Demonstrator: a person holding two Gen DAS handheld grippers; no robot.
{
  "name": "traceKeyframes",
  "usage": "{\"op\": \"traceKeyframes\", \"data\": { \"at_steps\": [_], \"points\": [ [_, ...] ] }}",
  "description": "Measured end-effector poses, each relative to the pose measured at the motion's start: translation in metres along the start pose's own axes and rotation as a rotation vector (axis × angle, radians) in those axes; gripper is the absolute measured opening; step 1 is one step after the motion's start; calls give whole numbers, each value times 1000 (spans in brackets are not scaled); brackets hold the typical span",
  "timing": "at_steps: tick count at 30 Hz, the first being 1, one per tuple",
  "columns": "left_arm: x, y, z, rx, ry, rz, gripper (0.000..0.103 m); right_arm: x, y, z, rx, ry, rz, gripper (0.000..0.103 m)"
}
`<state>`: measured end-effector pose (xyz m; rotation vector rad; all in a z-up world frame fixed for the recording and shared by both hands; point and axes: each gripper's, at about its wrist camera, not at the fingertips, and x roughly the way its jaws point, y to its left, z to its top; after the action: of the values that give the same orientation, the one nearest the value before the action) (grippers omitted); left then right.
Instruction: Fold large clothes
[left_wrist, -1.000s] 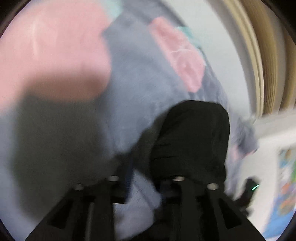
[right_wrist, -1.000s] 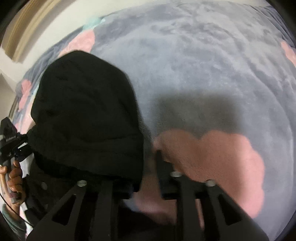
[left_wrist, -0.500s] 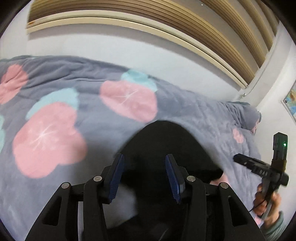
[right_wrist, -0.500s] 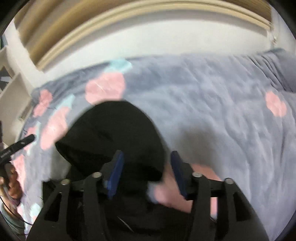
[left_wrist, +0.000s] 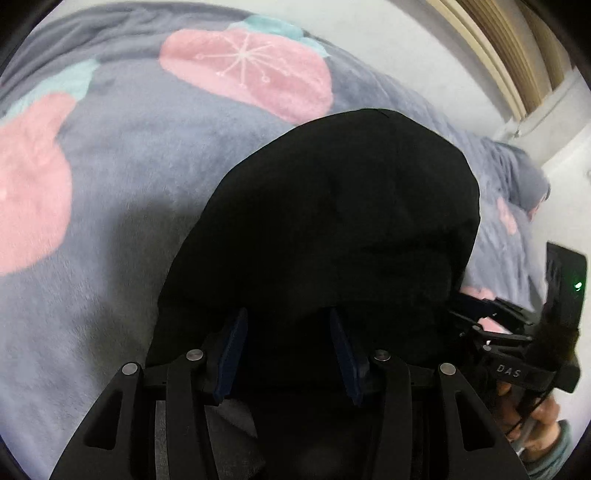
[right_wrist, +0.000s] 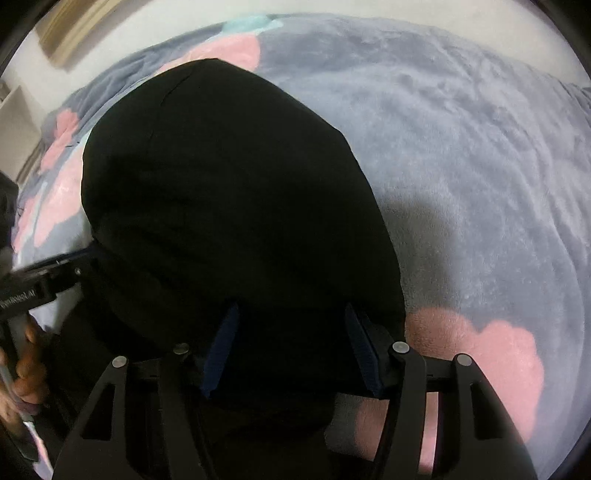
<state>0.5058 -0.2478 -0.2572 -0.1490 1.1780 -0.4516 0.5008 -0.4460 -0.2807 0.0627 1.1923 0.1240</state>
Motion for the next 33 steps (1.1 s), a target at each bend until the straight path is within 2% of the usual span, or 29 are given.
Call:
{"op": "traceKeyframes", "data": {
  "at_steps": [3, 5, 9, 11, 13, 15, 18, 20, 23, 26, 28, 31, 32, 33],
  "points": [
    [-11, -9, 1, 34, -8, 20, 48, -1, 1, 2, 1, 13, -13, 61],
    [-27, -11, 2, 36, -35, -4, 48, -12, 1, 2, -2, 13, -23, 61],
    [-56, -5, 1, 12, -95, -16, 50, -47, 2, -1, -12, -53, -17, 61],
    [-45, 2, -1, -7, -64, 28, 51, -53, 2, -4, -14, -72, -23, 61],
    [-10, 13, -3, -39, 41, 69, 50, -37, 2, -6, -22, -30, -51, 61],
    [0, 10, -1, -29, 38, 82, 51, -10, -2, -11, -8, 43, -45, 61],
    [-3, 0, 2, 27, 41, 131, 51, 3, -8, -9, 9, 50, -34, 63],
    [-13, -1, 2, 42, 34, 118, 51, 1, -8, -8, -6, 56, -33, 63],
    [-49, 8, 3, 44, -39, 45, 51, -15, -12, -5, -23, 40, -7, 63],
    [-86, 14, 12, 37, -123, -40, 52, -45, -23, -2, -26, -39, 16, 63],
    [-97, 21, 27, 33, -148, -39, 63, -58, -35, 2, -11, -75, 24, 65],
    [-87, 32, 50, 25, -125, -16, 67, -60, -59, 13, 37, -87, 36, 65],
    [-79, 35, 55, 14, -106, -35, 67, -56, -70, 14, 63, -78, 44, 66],
    [-71, 44, 59, -9, -69, -87, 67, -52, -78, 17, 89, -69, 64, 67]
  ]
}}
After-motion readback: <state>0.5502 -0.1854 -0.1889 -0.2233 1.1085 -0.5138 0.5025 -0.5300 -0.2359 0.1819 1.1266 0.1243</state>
